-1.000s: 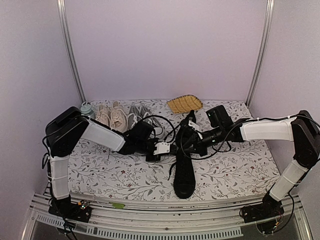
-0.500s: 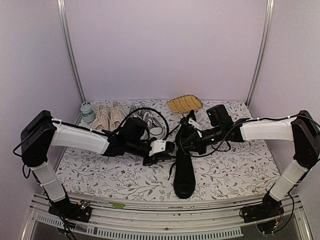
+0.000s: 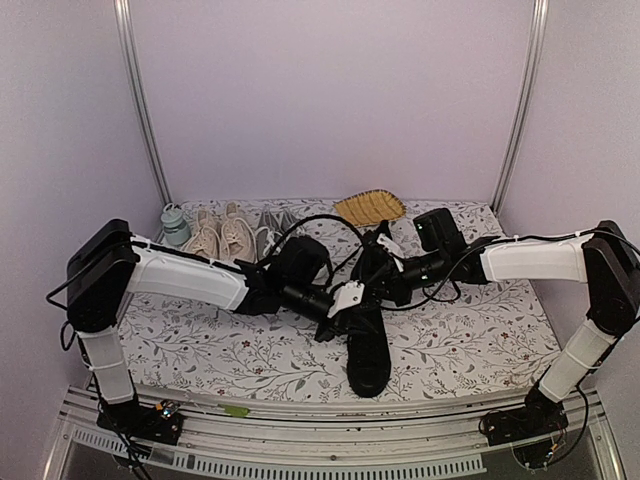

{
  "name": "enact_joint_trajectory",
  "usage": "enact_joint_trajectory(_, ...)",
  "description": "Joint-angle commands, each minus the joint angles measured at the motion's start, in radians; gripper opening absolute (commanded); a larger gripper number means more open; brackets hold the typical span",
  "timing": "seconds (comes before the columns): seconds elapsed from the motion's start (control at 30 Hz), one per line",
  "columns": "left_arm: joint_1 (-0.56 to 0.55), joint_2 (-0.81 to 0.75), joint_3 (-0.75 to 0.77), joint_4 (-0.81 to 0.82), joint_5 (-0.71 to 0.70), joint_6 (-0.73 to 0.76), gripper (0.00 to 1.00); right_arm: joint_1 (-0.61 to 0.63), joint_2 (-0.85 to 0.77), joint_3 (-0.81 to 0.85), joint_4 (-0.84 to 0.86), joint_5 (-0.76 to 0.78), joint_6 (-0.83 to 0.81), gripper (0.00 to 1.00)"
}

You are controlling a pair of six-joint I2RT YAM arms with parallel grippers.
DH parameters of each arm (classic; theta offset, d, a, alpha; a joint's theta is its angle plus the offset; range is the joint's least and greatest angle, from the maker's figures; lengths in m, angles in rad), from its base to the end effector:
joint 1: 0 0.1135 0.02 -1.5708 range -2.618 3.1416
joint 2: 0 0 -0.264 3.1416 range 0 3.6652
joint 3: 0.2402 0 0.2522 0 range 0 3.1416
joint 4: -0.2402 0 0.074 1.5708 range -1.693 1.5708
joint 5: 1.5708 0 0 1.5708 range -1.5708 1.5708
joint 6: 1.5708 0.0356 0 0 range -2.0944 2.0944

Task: Tie the shoes
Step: Wrap the half-tied shoelace around the shoe.

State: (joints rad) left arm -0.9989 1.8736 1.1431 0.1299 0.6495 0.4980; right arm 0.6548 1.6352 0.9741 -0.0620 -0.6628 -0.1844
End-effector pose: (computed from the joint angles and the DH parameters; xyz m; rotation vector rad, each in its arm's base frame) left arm 0.2014 -0.3528 0.1889 1.7533 1.3238 -0.9882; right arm 0.2593 0.2267 0.2064 -1.2508 1.9360 1.0016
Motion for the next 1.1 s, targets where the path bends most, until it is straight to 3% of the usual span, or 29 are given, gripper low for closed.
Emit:
enact_joint_trajectory(0.0, -0.011, 0.067, 0.036, 0.197, 0.067, -0.160, 0.00, -0.009, -0.010, 0.004, 0.033, 0.015, 0.031, 0.00)
enact_joint_trajectory(0.3, -0.015, 0.083, -0.035, 0.668, 0.020, -0.518, 0.00, -0.014, 0.012, 0.029, 0.037, 0.009, 0.052, 0.00)
enact_joint_trajectory(0.47, -0.018, 0.134, -0.093, 0.797, -0.100, -0.624, 0.00, -0.013, 0.011, 0.025, 0.034, 0.012, 0.056, 0.00)
enact_joint_trajectory(0.57, -0.021, 0.150, -0.093, 0.767, -0.129, -0.604, 0.00, -0.014, 0.010, 0.025, 0.030, 0.012, 0.056, 0.00)
enact_joint_trajectory(0.87, -0.047, 0.157, -0.073, 0.506, -0.212, -0.295, 0.00, -0.014, 0.009, 0.026, 0.022, 0.005, 0.054, 0.00)
enact_joint_trajectory(1.07, -0.060, 0.175, -0.034, 0.432, -0.083, -0.222, 0.20, -0.014, 0.006, 0.029, 0.019, 0.006, 0.054, 0.00)
